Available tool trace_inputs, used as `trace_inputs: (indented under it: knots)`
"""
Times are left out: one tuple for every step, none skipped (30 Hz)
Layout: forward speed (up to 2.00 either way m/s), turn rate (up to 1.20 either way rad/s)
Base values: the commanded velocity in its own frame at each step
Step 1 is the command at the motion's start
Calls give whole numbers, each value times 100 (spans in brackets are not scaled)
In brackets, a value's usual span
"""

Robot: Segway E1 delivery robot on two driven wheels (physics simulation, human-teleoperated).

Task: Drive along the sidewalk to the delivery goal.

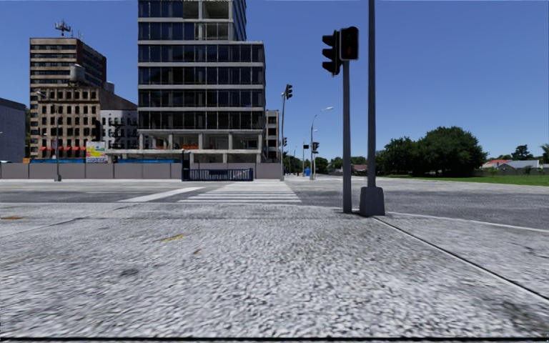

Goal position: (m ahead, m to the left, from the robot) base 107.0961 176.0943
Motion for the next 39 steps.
trace_inputs:
  knots:
    - [200, 0]
    - [200, 0]
    - [200, 0]
    - [200, 0]
    - [200, 0]
    - [200, 0]
    - [200, 0]
    - [200, 0]
    - [200, 0]
    - [200, 0]
    - [200, 0]
    - [200, 0]
    - [200, 0]
    - [200, 0]
    - [200, 0]
    - [200, 0]
    - [200, 0]
    - [200, 0]
    - [200, 0]
    - [200, 0]
    - [200, 0]
    - [200, 0]
    - [200, 0]
    - [200, 0]
    - [200, 0]
    - [200, 0]
    - [200, 0]
    - [200, 0]
    - [200, 0]
    - [200, 0]
    - [200, 0]
    - [200, 0]
    - [200, 0]
    - [200, 0]
    - [200, 0]
    - [200, 0]
    - [200, 0]
    - [200, 0]
    - [200, 0]
